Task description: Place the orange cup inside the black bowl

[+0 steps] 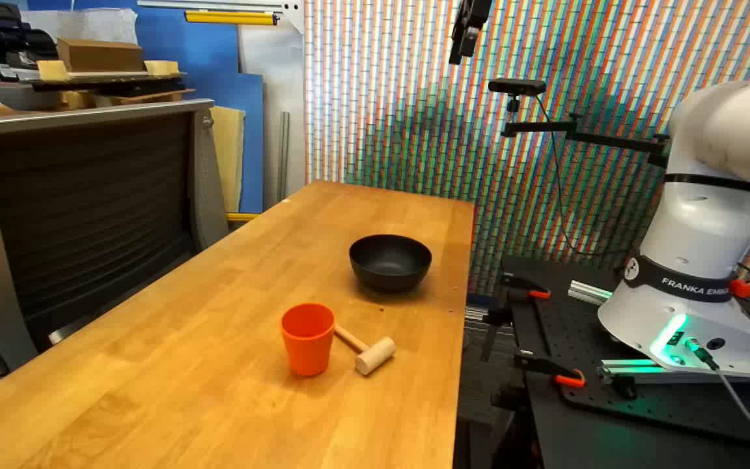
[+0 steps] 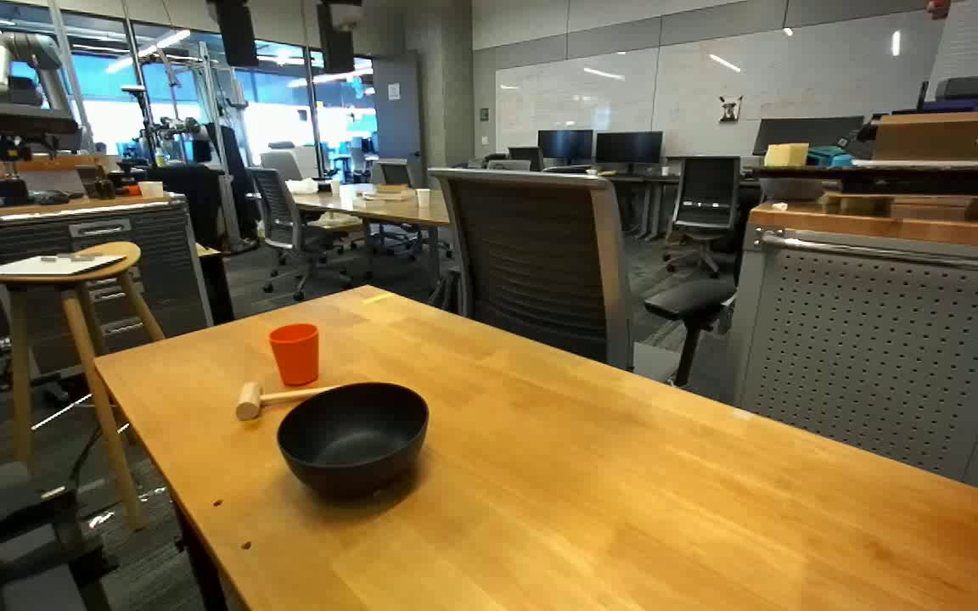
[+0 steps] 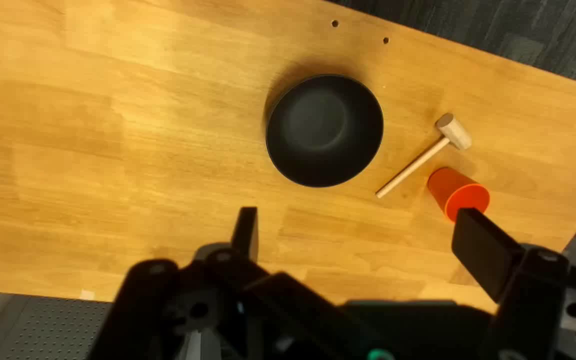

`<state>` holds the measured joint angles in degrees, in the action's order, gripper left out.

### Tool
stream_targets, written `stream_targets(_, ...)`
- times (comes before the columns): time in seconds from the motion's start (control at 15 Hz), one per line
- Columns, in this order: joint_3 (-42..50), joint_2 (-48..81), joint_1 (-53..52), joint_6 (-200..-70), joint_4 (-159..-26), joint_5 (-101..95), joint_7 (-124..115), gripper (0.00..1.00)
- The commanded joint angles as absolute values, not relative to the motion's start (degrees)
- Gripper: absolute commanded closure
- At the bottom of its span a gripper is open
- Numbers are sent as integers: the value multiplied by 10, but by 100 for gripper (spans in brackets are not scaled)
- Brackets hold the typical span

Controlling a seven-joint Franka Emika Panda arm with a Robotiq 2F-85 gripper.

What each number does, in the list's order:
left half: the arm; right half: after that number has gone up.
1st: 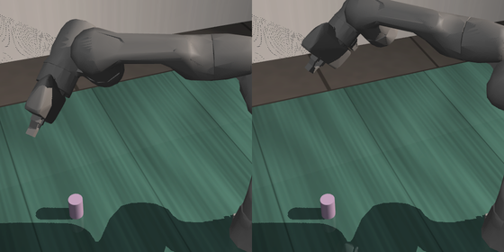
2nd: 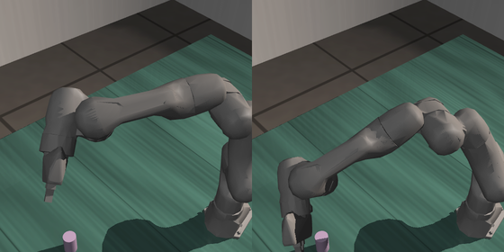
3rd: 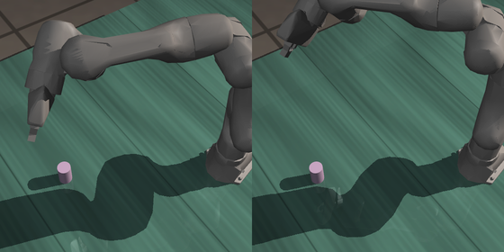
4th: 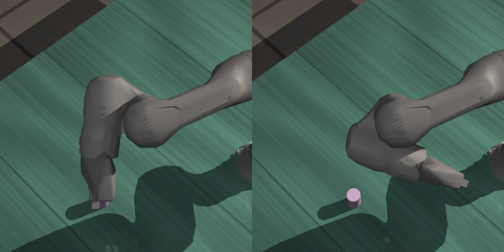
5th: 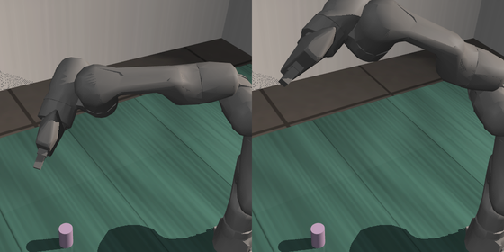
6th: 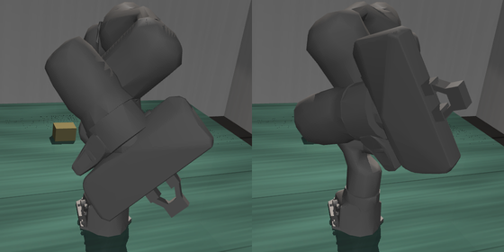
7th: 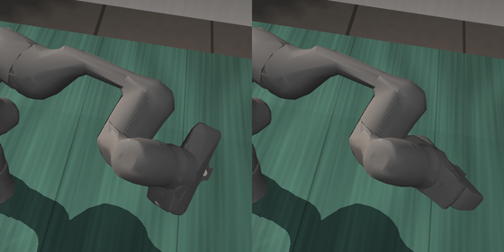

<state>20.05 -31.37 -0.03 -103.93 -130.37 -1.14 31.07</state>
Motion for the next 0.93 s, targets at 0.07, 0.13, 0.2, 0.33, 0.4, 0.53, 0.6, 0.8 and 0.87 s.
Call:
stream_targets(0.07, 189, -311, 15, -1039, -1298, -4, 317, 0)
stream_targets(0.13, 190, -300, 10, -1034, -1294, -1, 321, 0)
stream_targets(0.2, 170, -280, 19, -1057, -1300, -23, 284, 0)
stream_targets(0.33, 132, -237, 13, -1119, -1318, -43, 230, 0)
stream_targets(0.4, 112, -216, 8, -1151, -1323, -51, 204, 0)
stream_targets(0.53, 70, -165, 1, -1209, -1321, -64, 145, 0)
stream_targets(0.6, 47, -132, -1, -1236, -1314, -73, 109, 0)
stream_targets(0.8, -11, -29, -8, -1291, -1271, -107, -7, 0)
stream_targets(0.87, -23, -2, -12, -1293, -1255, -118, -40, 0)
